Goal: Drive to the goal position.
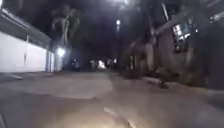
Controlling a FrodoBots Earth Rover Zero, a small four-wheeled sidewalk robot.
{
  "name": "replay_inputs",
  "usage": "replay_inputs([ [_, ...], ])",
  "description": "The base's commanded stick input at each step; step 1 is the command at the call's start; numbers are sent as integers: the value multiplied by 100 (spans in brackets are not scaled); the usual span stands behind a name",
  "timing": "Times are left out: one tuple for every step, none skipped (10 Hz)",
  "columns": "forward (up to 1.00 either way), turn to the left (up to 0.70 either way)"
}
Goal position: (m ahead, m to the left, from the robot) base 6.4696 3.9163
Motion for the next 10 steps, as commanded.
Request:
replay_inputs([
  [70, 0],
  [70, 0],
  [70, 0],
  [70, 0],
  [70, 0],
  [70, 0],
  [70, 0],
  [70, 22],
  [70, 35],
  [70, 35],
])
